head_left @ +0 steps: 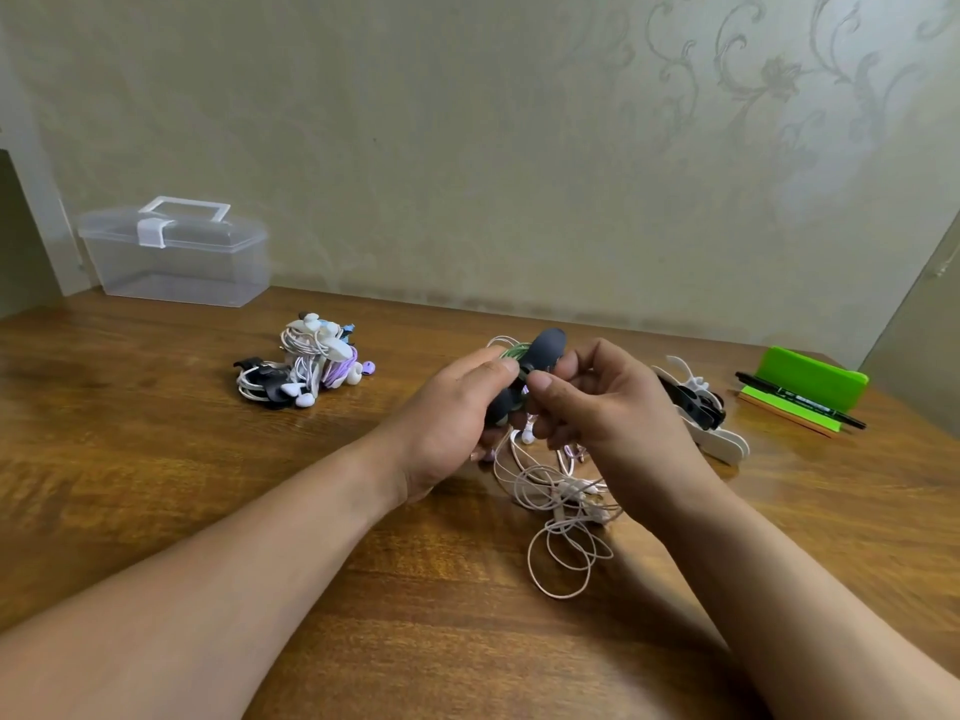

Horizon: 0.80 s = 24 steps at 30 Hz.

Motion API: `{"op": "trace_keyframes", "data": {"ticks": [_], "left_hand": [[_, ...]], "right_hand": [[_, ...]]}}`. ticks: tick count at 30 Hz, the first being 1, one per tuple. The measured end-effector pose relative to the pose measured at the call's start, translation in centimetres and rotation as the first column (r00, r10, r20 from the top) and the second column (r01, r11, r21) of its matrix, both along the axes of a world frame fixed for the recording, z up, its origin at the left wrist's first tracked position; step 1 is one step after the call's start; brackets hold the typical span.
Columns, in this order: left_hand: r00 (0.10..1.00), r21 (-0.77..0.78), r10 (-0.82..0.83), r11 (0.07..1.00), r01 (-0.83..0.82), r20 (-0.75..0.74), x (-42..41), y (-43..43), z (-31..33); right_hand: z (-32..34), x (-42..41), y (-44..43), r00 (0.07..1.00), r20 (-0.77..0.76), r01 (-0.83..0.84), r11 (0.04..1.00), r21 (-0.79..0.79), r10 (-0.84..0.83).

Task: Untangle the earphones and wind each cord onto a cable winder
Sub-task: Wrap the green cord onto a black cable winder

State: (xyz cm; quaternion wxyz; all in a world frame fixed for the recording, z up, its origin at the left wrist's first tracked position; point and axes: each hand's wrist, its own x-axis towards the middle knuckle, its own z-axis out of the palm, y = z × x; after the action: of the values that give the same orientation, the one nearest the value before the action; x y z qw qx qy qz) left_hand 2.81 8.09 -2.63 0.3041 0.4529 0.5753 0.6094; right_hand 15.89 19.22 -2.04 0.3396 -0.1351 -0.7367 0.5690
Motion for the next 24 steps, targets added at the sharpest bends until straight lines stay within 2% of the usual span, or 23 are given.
{"op": "trace_keyframes", "data": {"ticks": [5, 8, 14, 24], "left_hand": [[0.991, 0.067, -0.034, 0.997, 0.026, 0.13, -0.6, 0.3, -0.5], [0.993, 0.056, -0.013, 0.998, 0.006, 0.117, -0.6, 0.4, -0.4], [0.996, 0.014, 0.026, 1.0, -0.027, 0.08, -0.6, 0.1, -0.8], [0.976, -0.091, 0.089, 0.993, -0.072, 0.197, -1.8, -1.1, 0.3]], "right_hand": [[0.0, 0.0, 0.3, 1.0, -0.015, 0.024, 0.998, -0.063, -0.025], [-0.3, -0.1, 0.6, 1.0, 0.021, 0.013, 0.996, -0.092, -0.011], [-0.6, -0.6, 0.4, 0.998, 0.051, 0.041, 0.998, -0.037, -0.039], [0.1, -1.4, 0.5, 0.991, 0.125, 0.045, 0.997, 0.065, -0.052]]}}
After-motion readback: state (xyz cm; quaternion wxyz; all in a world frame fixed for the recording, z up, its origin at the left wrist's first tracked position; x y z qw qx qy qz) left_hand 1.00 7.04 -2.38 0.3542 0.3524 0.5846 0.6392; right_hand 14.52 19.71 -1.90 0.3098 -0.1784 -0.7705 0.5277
